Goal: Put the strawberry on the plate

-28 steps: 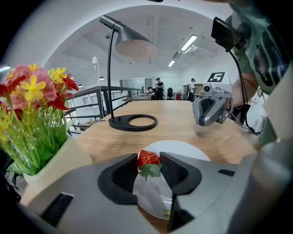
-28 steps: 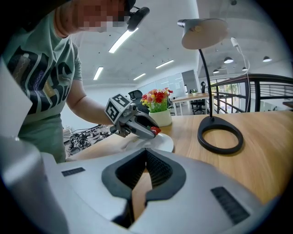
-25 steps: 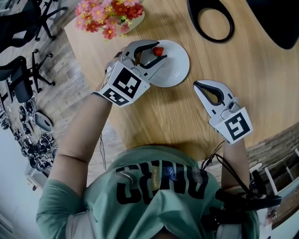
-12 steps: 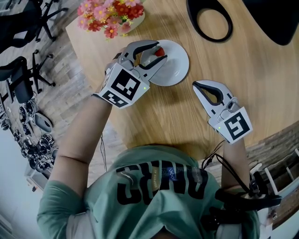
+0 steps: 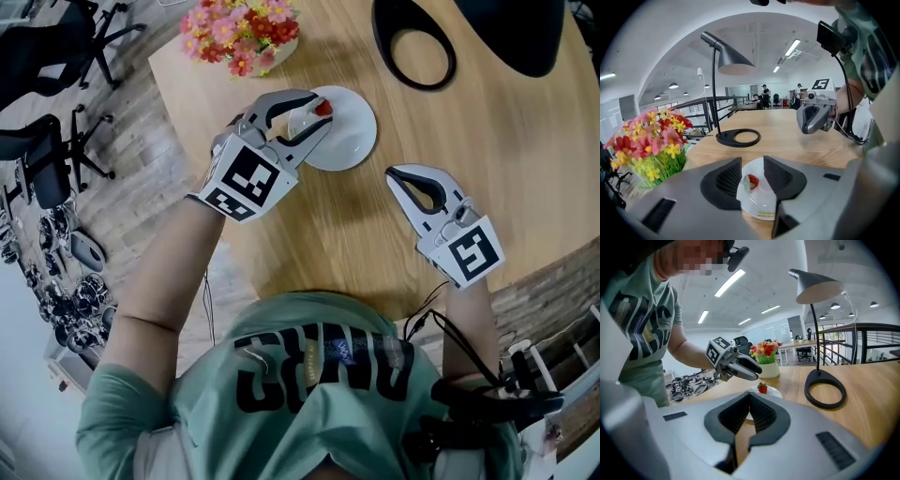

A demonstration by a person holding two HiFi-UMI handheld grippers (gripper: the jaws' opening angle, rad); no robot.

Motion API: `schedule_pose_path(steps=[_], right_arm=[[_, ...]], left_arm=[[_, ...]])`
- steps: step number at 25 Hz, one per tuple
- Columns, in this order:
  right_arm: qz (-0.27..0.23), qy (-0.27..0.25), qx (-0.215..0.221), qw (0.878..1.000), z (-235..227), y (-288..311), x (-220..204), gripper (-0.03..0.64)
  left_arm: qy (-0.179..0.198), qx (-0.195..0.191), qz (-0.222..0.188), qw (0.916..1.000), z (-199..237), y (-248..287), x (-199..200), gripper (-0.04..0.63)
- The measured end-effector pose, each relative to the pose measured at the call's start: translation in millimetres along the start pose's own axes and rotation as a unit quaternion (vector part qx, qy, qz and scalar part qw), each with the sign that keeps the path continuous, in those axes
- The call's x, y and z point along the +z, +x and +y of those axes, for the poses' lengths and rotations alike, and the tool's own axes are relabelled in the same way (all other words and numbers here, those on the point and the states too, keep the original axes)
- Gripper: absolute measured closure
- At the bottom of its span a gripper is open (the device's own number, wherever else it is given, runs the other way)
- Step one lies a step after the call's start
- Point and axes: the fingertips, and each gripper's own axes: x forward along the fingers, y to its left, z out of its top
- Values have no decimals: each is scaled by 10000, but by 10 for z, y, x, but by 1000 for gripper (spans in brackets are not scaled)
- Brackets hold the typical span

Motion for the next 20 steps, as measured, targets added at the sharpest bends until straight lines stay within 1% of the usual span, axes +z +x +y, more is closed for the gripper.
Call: schedule_pose_path(steps=[2,6,10,11,14,20], right_arm=[[-57,-60,-24,10000,20,-47,76,611],[-134,-62,-58,9999,57,-92,234,611],[-276,-80,-65,9996,103,-166,425,611],[-300,-102,-69,9995,153,-210,486,611],[-342,-160,-103,9992,395,-376,641,611],[-482,-168,-103,9986,846,-556,931,611]], left_arm=[[-81,14,-103,9999,-19,-95,80,446],[-119,111,-254,9995,18,-319,237,448],[-90,308,-426,9986,4,-575,415,450],[-69,364,-469,9982,-33,-667,470,477],[-59,489,-596,9970,-237,-997,596,506],[-179,754,-906,9929,-591,-1708,746,579]])
